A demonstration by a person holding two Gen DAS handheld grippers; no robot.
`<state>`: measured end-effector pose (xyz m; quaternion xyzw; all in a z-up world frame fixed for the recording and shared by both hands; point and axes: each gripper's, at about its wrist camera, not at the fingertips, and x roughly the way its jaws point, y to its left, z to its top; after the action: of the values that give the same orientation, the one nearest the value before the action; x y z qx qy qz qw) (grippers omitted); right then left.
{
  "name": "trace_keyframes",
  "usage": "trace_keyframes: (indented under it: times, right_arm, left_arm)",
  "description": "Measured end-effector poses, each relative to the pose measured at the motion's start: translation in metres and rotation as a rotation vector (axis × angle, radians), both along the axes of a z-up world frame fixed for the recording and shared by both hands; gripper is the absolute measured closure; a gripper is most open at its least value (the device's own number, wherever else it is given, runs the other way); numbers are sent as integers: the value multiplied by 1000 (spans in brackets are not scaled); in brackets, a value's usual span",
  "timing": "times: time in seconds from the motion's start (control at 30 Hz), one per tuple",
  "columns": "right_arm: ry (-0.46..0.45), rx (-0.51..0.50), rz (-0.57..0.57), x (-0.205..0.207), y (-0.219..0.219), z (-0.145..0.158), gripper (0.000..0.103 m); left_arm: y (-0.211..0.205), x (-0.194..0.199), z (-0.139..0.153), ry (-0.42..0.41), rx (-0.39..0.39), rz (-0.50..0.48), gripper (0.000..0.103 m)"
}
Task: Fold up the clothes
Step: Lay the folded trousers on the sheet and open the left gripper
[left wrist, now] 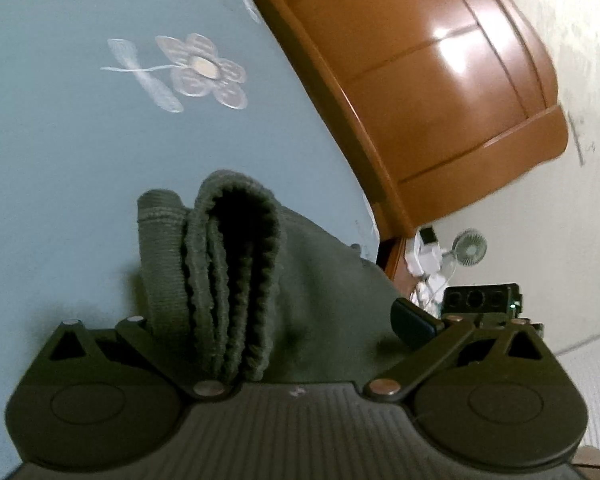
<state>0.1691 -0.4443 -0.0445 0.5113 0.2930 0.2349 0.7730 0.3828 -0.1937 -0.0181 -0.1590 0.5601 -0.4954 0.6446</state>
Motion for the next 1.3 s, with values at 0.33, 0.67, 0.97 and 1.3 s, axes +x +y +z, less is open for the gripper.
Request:
trace_keyframes:
  times: [0.33, 0.67, 0.97, 1.3]
  right_arm:
    - [-31, 25, -188, 13, -51, -12, 0]
    - [-77, 40, -319, 44, -89, -13, 0]
    - [-9, -54, -389, 64, -102, -41, 0]
    - [87, -76, -440, 25, -114, -78, 0]
  left_arm:
    - [-123, 48, 6, -31, 81, -128, 3]
    - [-232, 82, 33, -165, 105, -218, 3]
    - [-283, 99, 3, -227, 164, -200, 3]
    - [-244, 127, 37, -351, 131, -7, 3]
